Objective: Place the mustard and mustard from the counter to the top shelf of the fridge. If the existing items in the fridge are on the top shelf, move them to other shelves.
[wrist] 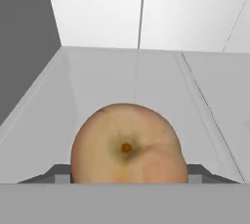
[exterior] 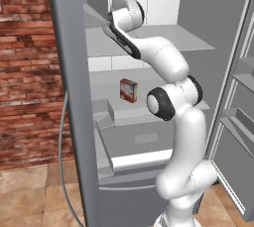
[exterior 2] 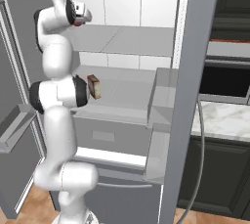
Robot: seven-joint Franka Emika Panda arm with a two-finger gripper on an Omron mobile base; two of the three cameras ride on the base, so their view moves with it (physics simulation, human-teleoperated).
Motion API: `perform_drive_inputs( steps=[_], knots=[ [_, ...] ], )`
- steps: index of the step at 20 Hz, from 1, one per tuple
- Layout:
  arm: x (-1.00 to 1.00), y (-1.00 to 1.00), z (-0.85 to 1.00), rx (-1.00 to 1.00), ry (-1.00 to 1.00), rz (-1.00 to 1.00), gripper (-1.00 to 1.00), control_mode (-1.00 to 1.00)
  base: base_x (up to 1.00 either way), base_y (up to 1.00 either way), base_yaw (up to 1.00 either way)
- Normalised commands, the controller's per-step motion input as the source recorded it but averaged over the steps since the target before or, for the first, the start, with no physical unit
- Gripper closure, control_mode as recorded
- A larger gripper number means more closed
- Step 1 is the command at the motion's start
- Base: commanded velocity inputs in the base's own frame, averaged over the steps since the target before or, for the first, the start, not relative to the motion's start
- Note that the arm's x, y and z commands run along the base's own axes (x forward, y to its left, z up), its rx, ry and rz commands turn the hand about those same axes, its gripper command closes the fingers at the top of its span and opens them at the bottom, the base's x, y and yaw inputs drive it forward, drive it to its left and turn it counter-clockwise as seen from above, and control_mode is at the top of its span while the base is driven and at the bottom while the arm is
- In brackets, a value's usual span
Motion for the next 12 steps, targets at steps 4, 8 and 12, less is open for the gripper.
perform_drive_inputs(
  steps=[4, 8, 12],
  knots=[
    [-1.00, -0.19, 0.02, 0.07, -0.73, 0.00, 1.00, -1.00, 0.00, 0.00, 0.00],
    [-1.00, -0.36, 0.01, 0.11, -0.75, 0.00, 1.00, -1.00, 0.00, 0.00, 0.00],
    [-1.00, -0.59, 0.03, 0.11, -0.61, 0.00, 1.00, -1.00, 0.00, 0.00, 0.00]
  ],
)
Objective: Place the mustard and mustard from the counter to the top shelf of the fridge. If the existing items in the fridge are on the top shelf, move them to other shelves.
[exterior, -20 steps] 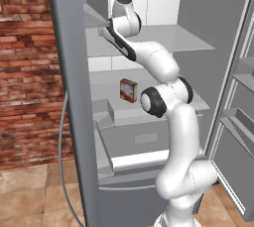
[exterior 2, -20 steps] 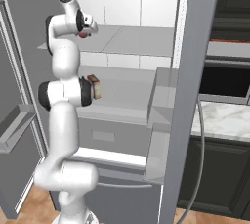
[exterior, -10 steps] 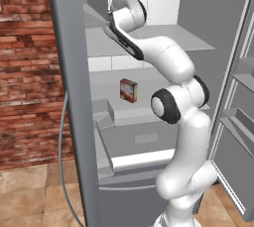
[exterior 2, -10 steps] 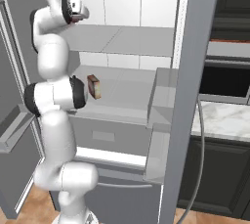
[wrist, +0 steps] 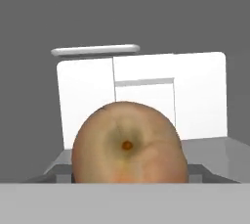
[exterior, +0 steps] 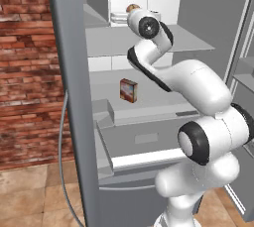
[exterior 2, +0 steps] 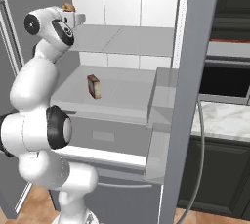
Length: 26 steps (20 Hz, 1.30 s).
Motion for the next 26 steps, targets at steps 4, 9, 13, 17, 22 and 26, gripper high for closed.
perform_drive_inputs(
  steps=[4, 9, 13, 17, 22, 26],
  knots=[
    [-1.00, -0.70, 0.22, 0.11, -0.44, 0.00, 1.00, -1.00, 0.00, 0.00, 0.00],
    [-1.00, -0.55, 0.54, 0.02, -0.17, 0.01, 1.00, -1.00, 0.00, 0.00, 0.00],
    [-1.00, -0.47, 0.56, 0.00, 0.03, 0.04, 1.00, -1.00, 0.00, 0.00, 0.00],
    [-1.00, -0.53, 0.17, 0.00, 0.15, 0.05, 1.00, -1.00, 0.00, 0.00, 0.00],
    [-1.00, -0.53, 0.17, 0.00, 0.23, 0.05, 1.00, -1.00, 0.00, 0.00, 0.00],
    [-1.00, -0.50, 0.71, 0.00, 0.34, 0.01, 1.00, -1.00, 0.00, 0.00, 0.00]
  ],
)
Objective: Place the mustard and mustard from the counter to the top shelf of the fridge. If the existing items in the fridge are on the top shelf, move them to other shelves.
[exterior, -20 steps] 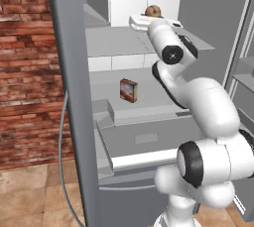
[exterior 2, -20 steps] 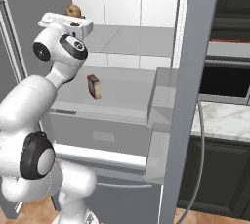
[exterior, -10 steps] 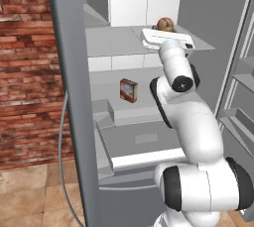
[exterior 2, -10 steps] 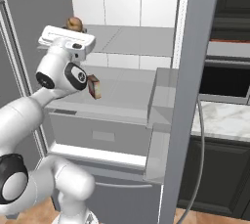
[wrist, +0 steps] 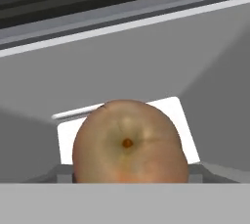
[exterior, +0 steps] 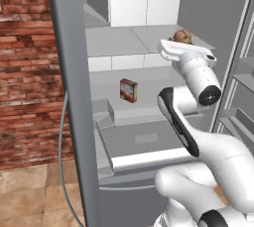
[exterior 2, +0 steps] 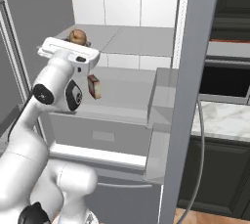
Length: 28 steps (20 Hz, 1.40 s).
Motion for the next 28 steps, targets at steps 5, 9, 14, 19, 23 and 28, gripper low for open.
perform_drive_inputs(
  steps=[5, 9, 14, 19, 23, 28],
  knots=[
    [-1.00, -0.43, 0.99, 0.00, 0.45, 0.00, 1.00, -1.00, 0.00, 0.00, 0.00],
    [-1.00, -0.27, 0.22, -0.19, 0.69, 0.02, 1.00, -1.00, 0.00, 0.00, 0.00],
    [-0.67, 0.06, -1.00, -0.27, 0.61, 0.01, 1.00, -1.00, 0.00, 0.00, 0.00],
    [-0.02, 0.07, -0.98, -0.20, 0.59, 0.01, 1.00, -1.00, 0.00, 0.00, 0.00],
    [0.35, 0.00, -0.39, -0.01, 0.18, 0.00, 1.00, -1.00, 0.00, 0.00, 0.00],
    [0.53, 0.00, -0.43, 0.00, 0.01, 0.01, 1.00, -1.00, 0.00, 0.00, 0.00]
  ],
)
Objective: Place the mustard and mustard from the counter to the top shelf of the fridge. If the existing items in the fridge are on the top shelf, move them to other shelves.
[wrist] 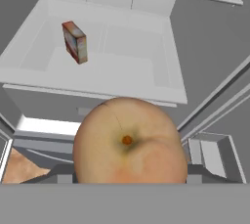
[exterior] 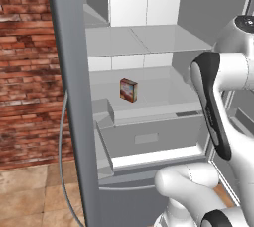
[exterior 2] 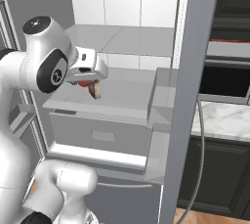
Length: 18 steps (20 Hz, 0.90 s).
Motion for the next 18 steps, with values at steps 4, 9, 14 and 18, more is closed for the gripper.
perform_drive_inputs(
  steps=[4, 9, 14, 18],
  knots=[
    [0.55, 0.00, -0.71, 0.05, 0.00, 0.02, 1.00, -1.00, 0.00, 0.00, 0.00],
    [0.53, 0.00, -0.94, 0.16, -0.08, 0.02, 1.00, -1.00, 0.00, 0.00, 0.00],
    [0.52, -0.08, -0.55, 0.11, -0.09, 0.02, 1.00, -1.00, 0.00, 0.00, 0.00],
    [0.54, -0.07, -0.14, 0.00, -0.05, 0.00, 1.00, -1.00, 0.00, 0.00, 0.00]
  ],
)
